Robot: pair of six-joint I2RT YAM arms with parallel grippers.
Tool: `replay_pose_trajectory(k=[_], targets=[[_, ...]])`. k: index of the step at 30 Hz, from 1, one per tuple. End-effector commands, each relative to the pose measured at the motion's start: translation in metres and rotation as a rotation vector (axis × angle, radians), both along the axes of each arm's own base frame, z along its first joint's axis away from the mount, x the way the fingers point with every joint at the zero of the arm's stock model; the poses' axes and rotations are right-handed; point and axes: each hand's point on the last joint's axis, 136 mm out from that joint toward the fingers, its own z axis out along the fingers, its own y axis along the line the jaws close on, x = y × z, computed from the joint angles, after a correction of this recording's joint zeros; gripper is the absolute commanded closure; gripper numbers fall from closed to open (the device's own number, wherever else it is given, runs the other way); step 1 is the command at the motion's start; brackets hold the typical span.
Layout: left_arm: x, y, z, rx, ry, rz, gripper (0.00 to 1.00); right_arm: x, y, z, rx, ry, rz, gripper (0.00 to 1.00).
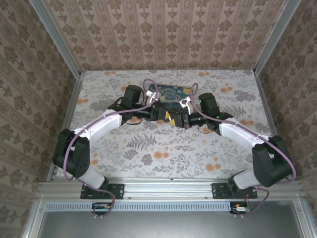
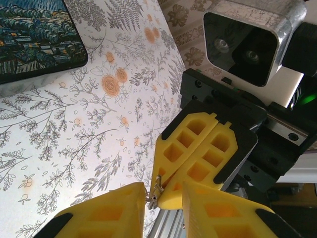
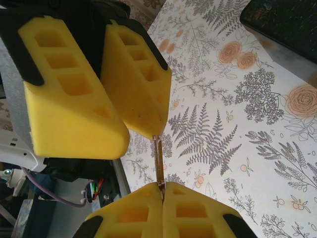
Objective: Unlock a padlock with a key
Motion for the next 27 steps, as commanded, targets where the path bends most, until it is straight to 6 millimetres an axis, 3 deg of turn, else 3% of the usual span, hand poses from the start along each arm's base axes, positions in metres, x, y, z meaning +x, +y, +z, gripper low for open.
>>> replay_pose_trajectory(k=[1,7,16,27], targets=[[-0.0022,-0.0041,0.0015,-0.005,-0.006,-0.025,0.72,-0.0035,0.0063,0.0037,0.027,-0.002,0.034,1.0],[-0.0056,-0.0087,0.0029,-0.011,-0.007,-0.043,0.74,-0.0033,0.0079,0.0025,0.028,0.001,0.035,1.0],[-0.0072,-0.0076,0.002,-0.006,-0.007,-0.044,0.87,-0.0037,0.0075,0.0011,0.024,0.002,0.034,1.0],[-0.0043,-0.0001,-0.0014,0.023,-0.009,-0.021,0.75,-0.003,0.0064,-0.0028,0.012,0.009,0.027,1.0]])
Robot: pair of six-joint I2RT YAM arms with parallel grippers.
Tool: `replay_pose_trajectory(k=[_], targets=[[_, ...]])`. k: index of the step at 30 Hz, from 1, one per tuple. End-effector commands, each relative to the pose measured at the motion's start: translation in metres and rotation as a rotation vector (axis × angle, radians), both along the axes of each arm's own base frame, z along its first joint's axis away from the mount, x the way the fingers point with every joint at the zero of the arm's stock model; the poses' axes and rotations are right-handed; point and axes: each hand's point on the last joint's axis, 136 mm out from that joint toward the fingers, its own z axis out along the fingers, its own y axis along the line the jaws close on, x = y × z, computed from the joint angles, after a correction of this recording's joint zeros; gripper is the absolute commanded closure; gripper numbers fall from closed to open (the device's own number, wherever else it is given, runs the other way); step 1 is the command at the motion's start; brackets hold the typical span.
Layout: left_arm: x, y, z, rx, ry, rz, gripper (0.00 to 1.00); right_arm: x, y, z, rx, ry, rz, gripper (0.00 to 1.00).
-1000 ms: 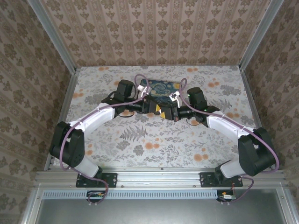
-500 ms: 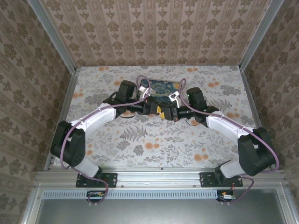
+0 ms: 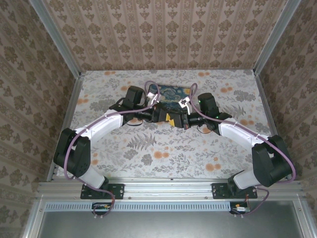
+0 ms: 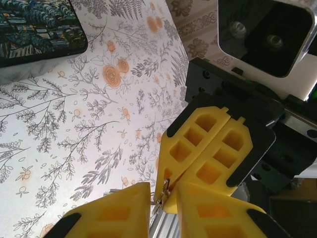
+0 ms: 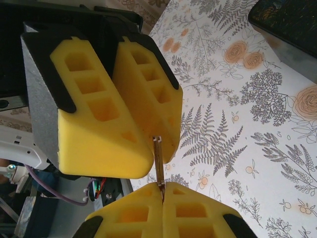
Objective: Unlock a padlock with a key
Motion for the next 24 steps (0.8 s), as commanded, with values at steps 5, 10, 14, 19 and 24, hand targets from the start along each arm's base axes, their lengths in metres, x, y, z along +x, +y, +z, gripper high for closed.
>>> replay_pose_trajectory(k=[5,10,14,19,24], targets=[[0.0055,0.0031,0.0075,-0.009,-0.027,0.007,0.76,0.0004,0.0038,-0.0054,0.004,0.019,0.013,1.0],[0.0058,0.003,0.0087,-0.019,-0.029,0.007,0.82,0.0009,0.0039,-0.0046,0.005,0.019,0.013,1.0],[0.005,0.003,0.0087,-0.02,-0.026,0.004,0.86,0.0012,0.0039,-0.0048,0.004,0.019,0.012,1.0],[0.0051,0.003,0.0066,-0.017,-0.023,0.004,0.89,0.0012,0.004,-0.0043,0.006,0.02,0.012,1.0],[0.005,0.0017,0.0071,-0.024,-0.025,-0.001,0.93,0.0005,0.0041,-0.0034,0.008,0.019,0.014,1.0]])
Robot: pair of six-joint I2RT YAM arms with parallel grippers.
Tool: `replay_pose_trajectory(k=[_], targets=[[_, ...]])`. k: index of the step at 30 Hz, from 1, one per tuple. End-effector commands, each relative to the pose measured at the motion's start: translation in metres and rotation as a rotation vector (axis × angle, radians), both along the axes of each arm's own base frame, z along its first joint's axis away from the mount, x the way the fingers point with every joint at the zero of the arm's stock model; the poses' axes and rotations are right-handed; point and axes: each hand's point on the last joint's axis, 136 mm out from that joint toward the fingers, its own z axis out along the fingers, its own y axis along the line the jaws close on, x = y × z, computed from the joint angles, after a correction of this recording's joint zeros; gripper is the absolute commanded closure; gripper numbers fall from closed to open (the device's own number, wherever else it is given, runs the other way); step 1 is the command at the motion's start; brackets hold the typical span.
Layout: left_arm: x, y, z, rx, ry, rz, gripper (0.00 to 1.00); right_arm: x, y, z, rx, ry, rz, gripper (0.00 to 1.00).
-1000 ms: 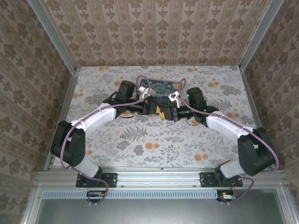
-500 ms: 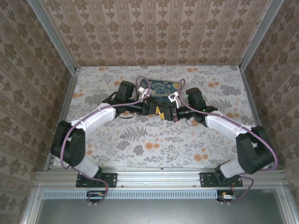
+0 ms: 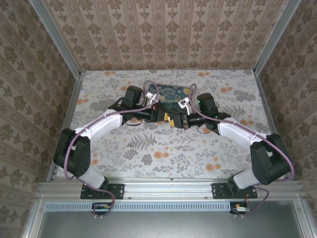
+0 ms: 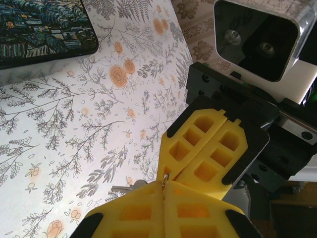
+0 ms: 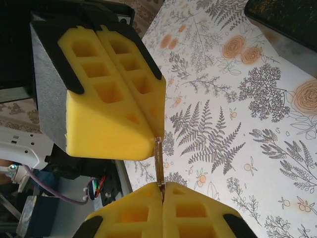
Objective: Unlock a padlock with a key
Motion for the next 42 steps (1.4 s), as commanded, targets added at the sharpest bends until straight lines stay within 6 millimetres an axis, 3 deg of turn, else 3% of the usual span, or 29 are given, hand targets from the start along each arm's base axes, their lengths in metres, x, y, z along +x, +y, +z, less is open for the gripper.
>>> replay_pose_trajectory(k=[1,7,12,15,24,30,42], targets=[[0.0,-0.003,0.008,-0.034,-0.029,-0.02,0.94,-0.001,0.003,0.004,0.015,0.0,0.012,1.0],[0.0,-0.003,0.009,-0.043,-0.033,-0.018,1.0,0.0,0.002,0.005,0.01,-0.002,0.007,0.9],[0.003,0.0,0.012,-0.05,-0.045,0.0,1.0,0.001,-0.003,0.002,-0.007,0.005,-0.012,0.61],[0.003,0.002,0.013,-0.053,-0.047,0.003,1.0,0.003,-0.008,0.001,-0.013,0.006,-0.029,0.55],[0.009,0.002,0.019,-0.085,-0.042,0.031,1.0,0.011,-0.01,0.011,0.018,-0.016,-0.069,0.52],[0.009,0.003,0.021,-0.09,-0.048,0.031,1.0,0.024,-0.007,0.03,0.129,-0.018,-0.115,0.54],[0.016,0.004,0.026,-0.135,-0.051,0.066,1.0,0.025,-0.002,0.028,0.169,0.014,-0.118,0.57]])
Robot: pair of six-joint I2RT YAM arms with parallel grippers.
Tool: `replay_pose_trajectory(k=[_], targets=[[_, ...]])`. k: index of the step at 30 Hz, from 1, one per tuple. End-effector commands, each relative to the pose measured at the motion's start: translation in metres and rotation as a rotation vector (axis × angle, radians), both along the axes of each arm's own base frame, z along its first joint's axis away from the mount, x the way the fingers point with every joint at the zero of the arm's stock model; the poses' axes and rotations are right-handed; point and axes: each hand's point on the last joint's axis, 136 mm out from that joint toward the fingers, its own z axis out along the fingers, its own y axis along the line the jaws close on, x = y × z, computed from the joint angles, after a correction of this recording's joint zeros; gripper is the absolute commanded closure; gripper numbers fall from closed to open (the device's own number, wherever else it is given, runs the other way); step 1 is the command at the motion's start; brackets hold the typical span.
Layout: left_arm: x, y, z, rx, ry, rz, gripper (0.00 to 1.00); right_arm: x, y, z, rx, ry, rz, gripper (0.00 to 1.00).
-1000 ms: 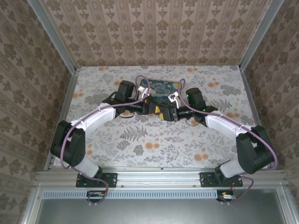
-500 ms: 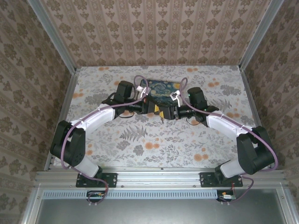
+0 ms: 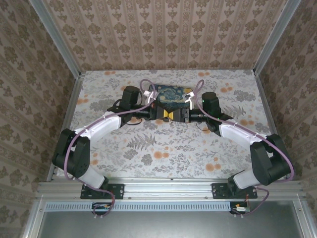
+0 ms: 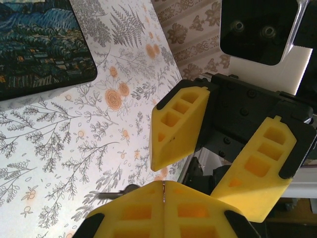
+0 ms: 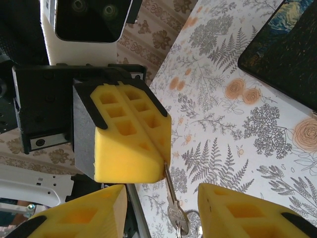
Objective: Unlock a padlock with a key
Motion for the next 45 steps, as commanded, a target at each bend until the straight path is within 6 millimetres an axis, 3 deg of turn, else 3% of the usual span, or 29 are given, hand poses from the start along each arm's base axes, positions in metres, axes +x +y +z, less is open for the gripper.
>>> replay_pose_trajectory(k=[1,14,25,31,38,45], targets=[[0.001,0.002,0.019,-0.06,-0.037,0.005,1.0,-0.002,0.004,0.0,0.024,0.003,0.013,0.56],[0.004,0.005,0.028,-0.087,-0.045,0.024,1.0,-0.001,0.002,-0.008,0.033,0.024,-0.014,0.55],[0.008,0.004,0.03,-0.117,-0.045,0.049,1.0,0.0,0.006,-0.001,0.097,0.022,-0.024,0.68],[0.007,0.004,0.033,-0.125,-0.049,0.045,1.0,0.0,0.005,-0.002,0.098,0.021,-0.036,0.67],[0.007,0.004,0.031,-0.123,-0.046,0.049,1.0,0.001,0.005,0.001,0.116,0.012,-0.039,0.77],[0.008,0.004,0.029,-0.123,-0.042,0.057,1.0,-0.002,0.005,0.006,0.144,-0.005,-0.034,0.94]])
